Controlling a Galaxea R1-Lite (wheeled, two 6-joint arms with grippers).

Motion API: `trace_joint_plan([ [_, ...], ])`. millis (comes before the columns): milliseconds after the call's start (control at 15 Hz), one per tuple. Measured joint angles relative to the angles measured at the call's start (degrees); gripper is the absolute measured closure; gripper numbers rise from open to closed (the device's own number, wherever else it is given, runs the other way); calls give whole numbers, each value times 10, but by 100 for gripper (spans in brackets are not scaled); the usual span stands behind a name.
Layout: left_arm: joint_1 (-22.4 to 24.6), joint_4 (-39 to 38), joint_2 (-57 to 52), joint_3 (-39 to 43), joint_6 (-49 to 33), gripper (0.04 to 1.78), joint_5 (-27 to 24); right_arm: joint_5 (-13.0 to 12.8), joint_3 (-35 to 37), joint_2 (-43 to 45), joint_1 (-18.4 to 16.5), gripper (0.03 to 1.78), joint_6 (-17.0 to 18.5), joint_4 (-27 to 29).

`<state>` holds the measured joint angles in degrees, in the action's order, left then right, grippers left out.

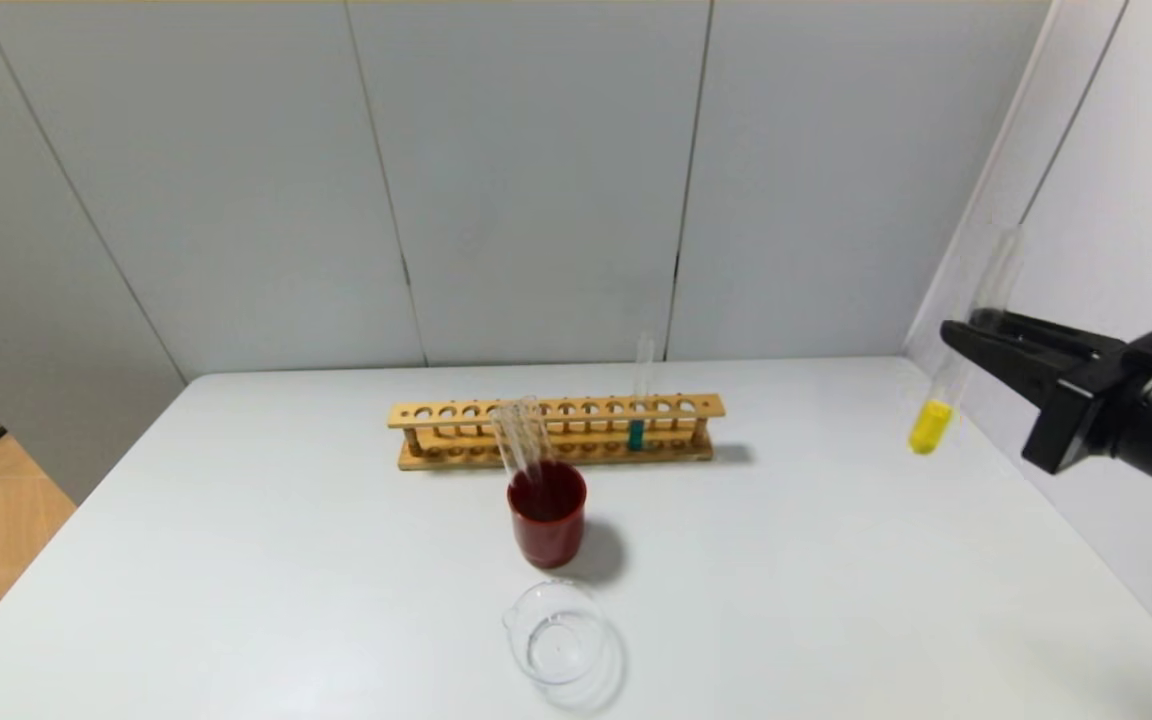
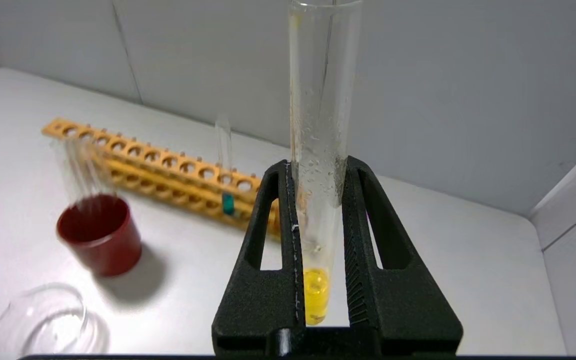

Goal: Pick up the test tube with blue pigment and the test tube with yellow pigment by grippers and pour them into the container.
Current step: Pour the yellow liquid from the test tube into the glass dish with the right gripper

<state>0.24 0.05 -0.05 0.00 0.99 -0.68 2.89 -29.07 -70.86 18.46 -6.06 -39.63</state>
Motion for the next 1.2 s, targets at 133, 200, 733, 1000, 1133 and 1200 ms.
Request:
trace_joint_plan([
  [133,0,0,0,0,0,7,0,-4,31,32,7,149,-12,5],
  [200,0,0,0,0,0,7,0,-4,39,42,7,149,-12,6],
  [733,0,0,0,0,0,7,0,7,75,33,25,149,-55,8],
  [1000,0,0,0,0,0,7,0,0,74,-3,96,149,-89,10],
  [1133,0,0,0,0,0,7,0,-1,72,-33,112,149,-111,8],
  [1200,0,0,0,0,0,7,0,-1,71,-51,117,149,-129,7],
])
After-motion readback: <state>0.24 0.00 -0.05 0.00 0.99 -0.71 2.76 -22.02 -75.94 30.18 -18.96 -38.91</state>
